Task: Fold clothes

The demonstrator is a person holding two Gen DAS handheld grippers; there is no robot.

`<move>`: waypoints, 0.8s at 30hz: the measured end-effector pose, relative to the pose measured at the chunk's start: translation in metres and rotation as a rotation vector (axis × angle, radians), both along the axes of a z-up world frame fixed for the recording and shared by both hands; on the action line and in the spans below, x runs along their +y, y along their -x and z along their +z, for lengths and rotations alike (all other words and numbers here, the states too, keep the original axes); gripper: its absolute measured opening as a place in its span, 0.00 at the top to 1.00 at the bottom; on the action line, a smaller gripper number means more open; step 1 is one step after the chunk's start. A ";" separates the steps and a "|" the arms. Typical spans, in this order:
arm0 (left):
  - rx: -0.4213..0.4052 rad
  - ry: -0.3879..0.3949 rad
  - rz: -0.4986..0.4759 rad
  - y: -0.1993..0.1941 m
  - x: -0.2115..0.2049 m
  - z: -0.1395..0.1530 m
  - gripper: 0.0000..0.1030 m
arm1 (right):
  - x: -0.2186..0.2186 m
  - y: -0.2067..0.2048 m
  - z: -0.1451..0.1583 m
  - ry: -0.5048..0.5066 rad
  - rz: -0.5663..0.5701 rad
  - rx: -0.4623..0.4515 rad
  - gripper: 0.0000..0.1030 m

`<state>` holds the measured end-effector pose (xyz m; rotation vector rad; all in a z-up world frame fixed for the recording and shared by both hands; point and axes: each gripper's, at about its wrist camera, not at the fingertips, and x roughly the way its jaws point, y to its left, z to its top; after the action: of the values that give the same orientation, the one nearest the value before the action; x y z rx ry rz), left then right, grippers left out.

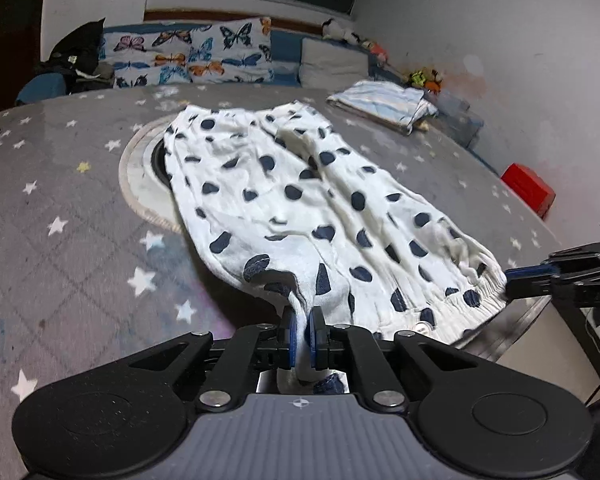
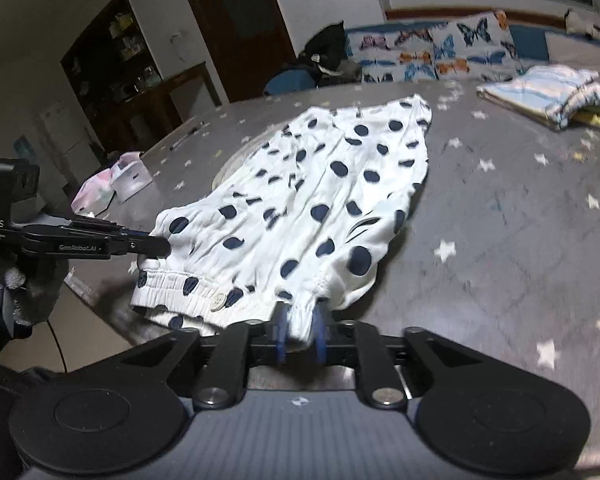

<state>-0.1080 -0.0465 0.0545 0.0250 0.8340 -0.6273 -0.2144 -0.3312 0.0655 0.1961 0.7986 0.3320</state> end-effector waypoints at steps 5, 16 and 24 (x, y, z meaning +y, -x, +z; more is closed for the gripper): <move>-0.021 0.014 -0.001 0.001 0.011 0.008 0.83 | -0.015 -0.005 0.013 0.011 -0.035 -0.028 0.72; -0.079 0.028 0.079 -0.019 0.017 0.019 0.61 | -0.036 -0.101 0.030 0.120 -0.114 -0.115 0.69; -0.031 0.036 0.125 -0.051 0.009 0.004 0.61 | -0.027 -0.210 0.038 0.215 -0.067 -0.154 0.70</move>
<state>-0.0570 -0.0372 0.0582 -0.0496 0.7879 -0.5234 -0.0048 -0.3581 0.1032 -0.0047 0.6683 0.1933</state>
